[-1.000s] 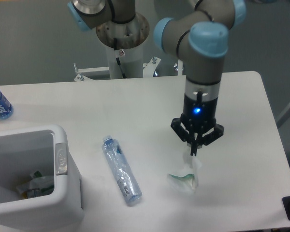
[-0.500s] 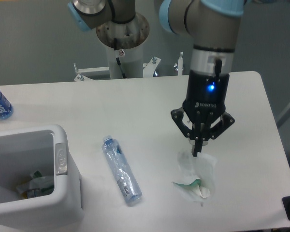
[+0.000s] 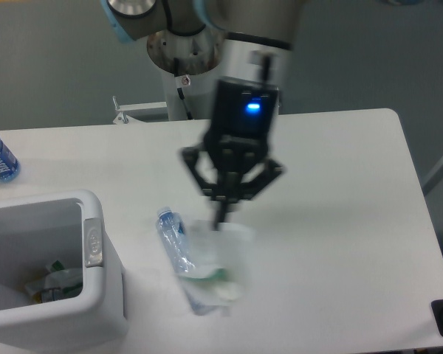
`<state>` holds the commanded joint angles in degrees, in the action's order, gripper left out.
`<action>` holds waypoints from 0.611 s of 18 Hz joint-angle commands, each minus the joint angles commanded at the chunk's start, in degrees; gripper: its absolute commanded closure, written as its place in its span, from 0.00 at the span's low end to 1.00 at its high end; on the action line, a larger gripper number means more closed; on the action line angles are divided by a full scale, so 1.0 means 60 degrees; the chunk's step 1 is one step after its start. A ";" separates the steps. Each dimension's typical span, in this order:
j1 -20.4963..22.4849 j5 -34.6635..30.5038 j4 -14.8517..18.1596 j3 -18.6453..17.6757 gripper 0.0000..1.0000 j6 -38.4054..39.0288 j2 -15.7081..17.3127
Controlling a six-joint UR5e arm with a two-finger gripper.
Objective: Place the trash in the trash can
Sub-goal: 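Carry the cup over the white bin and open the gripper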
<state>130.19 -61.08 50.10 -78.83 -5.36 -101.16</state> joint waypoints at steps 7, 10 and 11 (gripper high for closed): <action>-0.1687 -0.0001 0.0000 -0.0410 1.00 0.0015 -0.0132; -0.1952 -0.0015 -0.0087 -0.0572 0.28 -0.0160 -0.0117; -0.1952 -0.0015 -0.0088 -0.0543 0.10 -0.0393 -0.0132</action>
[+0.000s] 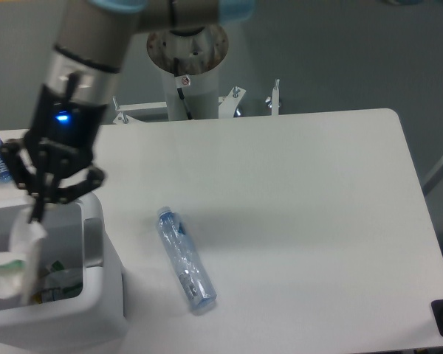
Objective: Place the trash in the trash can
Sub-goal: 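Carry the cup over the white bin and open the gripper, then move the gripper over the clear water bottle and lower it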
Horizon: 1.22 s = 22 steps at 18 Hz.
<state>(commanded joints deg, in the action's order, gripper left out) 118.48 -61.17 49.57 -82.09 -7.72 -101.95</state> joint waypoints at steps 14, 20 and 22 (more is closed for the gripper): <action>0.1609 -0.0365 -0.0015 0.0293 0.00 0.0877 -0.0014; 0.3045 -0.0907 0.0058 0.0191 0.00 0.0438 -0.0366; 0.3251 -0.1243 0.0059 0.0132 0.00 0.0262 -0.0629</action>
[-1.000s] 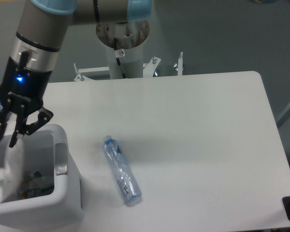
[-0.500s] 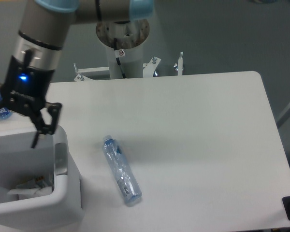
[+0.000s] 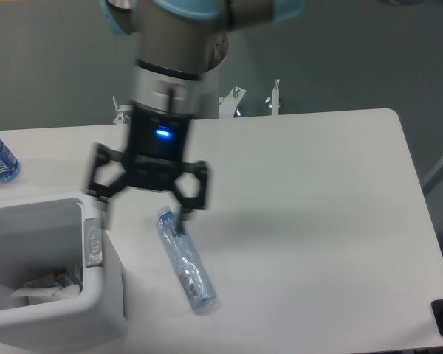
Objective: Place the trash in the trash can
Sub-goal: 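Move the gripper over the clear water bottle and lower it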
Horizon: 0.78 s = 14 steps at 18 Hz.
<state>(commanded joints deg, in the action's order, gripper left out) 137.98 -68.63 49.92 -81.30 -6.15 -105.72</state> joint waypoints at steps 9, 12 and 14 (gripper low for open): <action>0.0015 -0.1305 0.0015 0.0029 0.00 -0.0777 -0.1318; 0.0015 -0.1686 0.0044 0.0058 0.00 -0.0777 -0.1947; 0.0001 -0.1774 0.0044 0.0044 0.00 -0.0777 -0.2241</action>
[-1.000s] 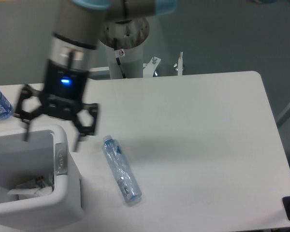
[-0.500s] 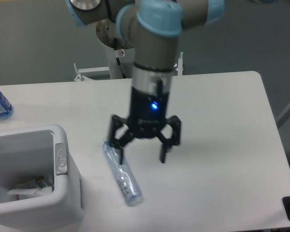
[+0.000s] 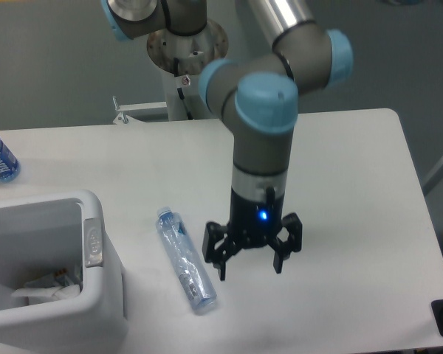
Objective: Place the trash in the trash can
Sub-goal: 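Move the gripper over the clear water bottle and lower it, then close the gripper around the bottle's bottom end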
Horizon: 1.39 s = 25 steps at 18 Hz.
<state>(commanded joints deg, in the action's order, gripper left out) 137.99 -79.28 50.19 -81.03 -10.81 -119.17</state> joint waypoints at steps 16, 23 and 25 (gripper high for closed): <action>-0.0979 0.0000 -0.0015 -0.0073 0.00 0.0015 -0.1158; -0.1128 -0.0395 -0.0015 -0.0849 0.00 0.0307 -0.0997; -0.1128 -0.0571 -0.0015 -0.0879 0.00 0.0439 -0.0997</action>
<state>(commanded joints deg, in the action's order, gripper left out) 131.22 -82.70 50.10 -86.31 -8.18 -125.16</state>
